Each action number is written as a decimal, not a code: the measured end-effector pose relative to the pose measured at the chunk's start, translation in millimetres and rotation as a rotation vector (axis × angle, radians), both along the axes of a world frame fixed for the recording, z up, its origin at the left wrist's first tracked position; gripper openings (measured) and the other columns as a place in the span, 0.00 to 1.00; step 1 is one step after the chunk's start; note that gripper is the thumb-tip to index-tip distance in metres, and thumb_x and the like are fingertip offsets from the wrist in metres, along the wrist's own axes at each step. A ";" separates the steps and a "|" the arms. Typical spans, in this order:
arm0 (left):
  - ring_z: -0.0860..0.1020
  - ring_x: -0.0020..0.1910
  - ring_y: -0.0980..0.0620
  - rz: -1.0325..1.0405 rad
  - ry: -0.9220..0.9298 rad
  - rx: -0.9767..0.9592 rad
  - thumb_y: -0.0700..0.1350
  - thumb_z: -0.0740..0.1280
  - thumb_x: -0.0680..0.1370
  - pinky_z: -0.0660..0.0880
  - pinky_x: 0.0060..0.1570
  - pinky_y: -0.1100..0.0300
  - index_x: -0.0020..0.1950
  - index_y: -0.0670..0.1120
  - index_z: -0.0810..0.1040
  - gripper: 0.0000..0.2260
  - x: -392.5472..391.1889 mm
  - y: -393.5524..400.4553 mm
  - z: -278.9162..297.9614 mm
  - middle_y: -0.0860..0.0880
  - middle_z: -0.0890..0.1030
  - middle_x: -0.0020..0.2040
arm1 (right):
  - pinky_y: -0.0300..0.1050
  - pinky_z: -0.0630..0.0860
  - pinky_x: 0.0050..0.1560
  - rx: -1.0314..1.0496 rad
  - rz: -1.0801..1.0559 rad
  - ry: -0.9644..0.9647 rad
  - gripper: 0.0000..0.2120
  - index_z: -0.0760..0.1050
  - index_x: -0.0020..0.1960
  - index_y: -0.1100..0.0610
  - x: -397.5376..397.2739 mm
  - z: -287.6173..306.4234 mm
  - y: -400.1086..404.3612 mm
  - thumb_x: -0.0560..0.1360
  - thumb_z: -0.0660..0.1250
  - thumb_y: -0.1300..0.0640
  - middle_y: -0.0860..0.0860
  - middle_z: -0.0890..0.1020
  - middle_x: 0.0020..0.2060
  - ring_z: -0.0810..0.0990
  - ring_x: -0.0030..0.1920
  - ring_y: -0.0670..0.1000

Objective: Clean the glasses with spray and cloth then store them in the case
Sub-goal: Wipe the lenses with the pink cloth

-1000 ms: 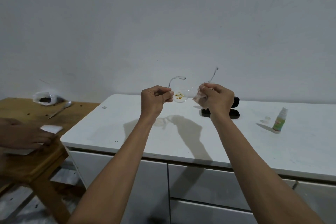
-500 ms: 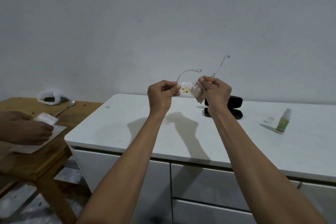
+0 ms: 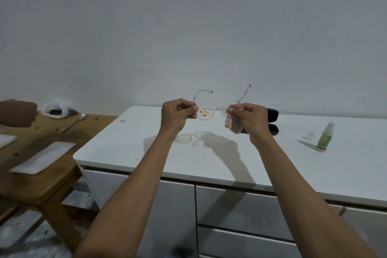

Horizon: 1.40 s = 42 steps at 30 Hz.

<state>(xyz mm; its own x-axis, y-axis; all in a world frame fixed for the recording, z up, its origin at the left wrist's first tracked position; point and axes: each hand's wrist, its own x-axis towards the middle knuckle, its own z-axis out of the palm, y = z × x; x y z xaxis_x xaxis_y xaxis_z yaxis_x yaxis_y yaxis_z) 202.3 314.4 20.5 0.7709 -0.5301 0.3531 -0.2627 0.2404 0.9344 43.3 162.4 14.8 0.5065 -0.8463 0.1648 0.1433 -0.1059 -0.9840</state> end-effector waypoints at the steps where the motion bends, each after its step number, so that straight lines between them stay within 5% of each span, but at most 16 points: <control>1: 0.80 0.29 0.48 -0.004 -0.006 -0.003 0.30 0.75 0.72 0.81 0.37 0.62 0.41 0.39 0.83 0.06 0.0 0.1 0.3 0.39 0.82 0.37 | 0.45 0.80 0.40 0.009 -0.053 -0.027 0.04 0.86 0.40 0.57 3.5 -2.1 0.4 0.69 0.80 0.62 0.54 0.86 0.37 0.84 0.37 0.52; 3: 0.80 0.29 0.50 -0.008 -0.020 -0.006 0.29 0.75 0.72 0.81 0.37 0.62 0.40 0.39 0.83 0.06 -1.2 -0.4 2.0 0.41 0.82 0.36 | 0.47 0.82 0.41 0.038 -0.151 -0.099 0.04 0.87 0.40 0.55 10.1 -2.3 4.4 0.69 0.80 0.61 0.56 0.88 0.42 0.87 0.42 0.55; 7: 0.80 0.28 0.52 -0.029 -0.056 -0.024 0.29 0.74 0.72 0.81 0.37 0.62 0.41 0.39 0.83 0.06 -6.8 -2.6 8.3 0.42 0.82 0.35 | 0.40 0.82 0.32 0.159 -0.252 -0.342 0.03 0.85 0.43 0.62 20.8 8.3 18.5 0.71 0.77 0.67 0.56 0.86 0.43 0.84 0.37 0.51; 11: 0.80 0.28 0.52 -0.034 -0.082 -0.045 0.29 0.74 0.72 0.81 0.37 0.61 0.41 0.39 0.83 0.06 -12.4 -8.1 14.0 0.41 0.82 0.37 | 0.54 0.86 0.38 0.328 -0.239 -0.555 0.03 0.82 0.44 0.65 31.4 14.3 23.2 0.74 0.75 0.70 0.60 0.83 0.42 0.83 0.37 0.55; 14: 0.80 0.29 0.50 -0.030 -0.092 -0.047 0.30 0.74 0.72 0.82 0.38 0.59 0.41 0.38 0.83 0.05 -13.0 -10.6 14.9 0.40 0.82 0.38 | 0.55 0.86 0.39 0.363 -0.194 -0.587 0.03 0.81 0.45 0.67 32.8 18.2 21.9 0.74 0.74 0.71 0.58 0.82 0.40 0.83 0.34 0.53; 22: 0.79 0.29 0.49 -0.015 -0.106 -0.048 0.31 0.75 0.72 0.82 0.39 0.57 0.39 0.41 0.83 0.07 -17.1 -19.4 9.2 0.40 0.83 0.38 | 0.45 0.83 0.52 0.142 -0.192 -0.333 0.04 0.84 0.42 0.56 33.9 7.1 7.0 0.72 0.78 0.63 0.53 0.87 0.42 0.85 0.42 0.50; 27: 0.80 0.28 0.51 -0.031 -0.075 -0.028 0.30 0.75 0.73 0.80 0.37 0.62 0.45 0.35 0.84 0.03 -12.8 -16.7 2.3 0.42 0.83 0.37 | 0.47 0.82 0.49 -0.013 -0.094 -0.153 0.05 0.85 0.39 0.55 19.2 5.2 -3.2 0.72 0.79 0.61 0.51 0.87 0.38 0.84 0.39 0.50; 30: 0.80 0.28 0.52 -0.027 -0.076 -0.006 0.30 0.75 0.72 0.80 0.37 0.62 0.44 0.37 0.84 0.04 -9.1 -16.2 -0.1 0.45 0.83 0.36 | 0.46 0.77 0.33 -0.072 -0.044 -0.065 0.05 0.85 0.41 0.59 10.9 3.9 -6.2 0.73 0.78 0.60 0.56 0.83 0.27 0.79 0.25 0.54; 34: 0.80 0.28 0.51 -0.022 -0.086 0.020 0.30 0.75 0.72 0.81 0.37 0.61 0.42 0.39 0.84 0.05 -6.7 -16.6 -4.5 0.45 0.83 0.34 | 0.42 0.69 0.26 -0.047 -0.046 -0.041 0.05 0.84 0.42 0.62 4.5 3.5 -5.7 0.73 0.78 0.61 0.55 0.79 0.23 0.71 0.18 0.53; 39: 0.80 0.29 0.52 -0.039 -0.090 0.013 0.30 0.74 0.73 0.81 0.37 0.61 0.44 0.37 0.84 0.04 -10.8 -15.5 -6.4 0.42 0.82 0.35 | 0.48 0.76 0.38 -0.007 -0.196 -0.164 0.03 0.85 0.39 0.54 11.3 0.8 0.2 0.71 0.78 0.58 0.57 0.85 0.36 0.80 0.32 0.57; 42: 0.80 0.28 0.52 -0.044 -0.099 -0.009 0.30 0.74 0.73 0.81 0.37 0.61 0.45 0.35 0.84 0.03 -18.0 -17.9 -4.6 0.42 0.82 0.34 | 0.41 0.78 0.33 0.079 -0.283 -0.293 0.02 0.84 0.43 0.60 17.7 6.8 9.1 0.74 0.76 0.64 0.56 0.85 0.40 0.83 0.32 0.49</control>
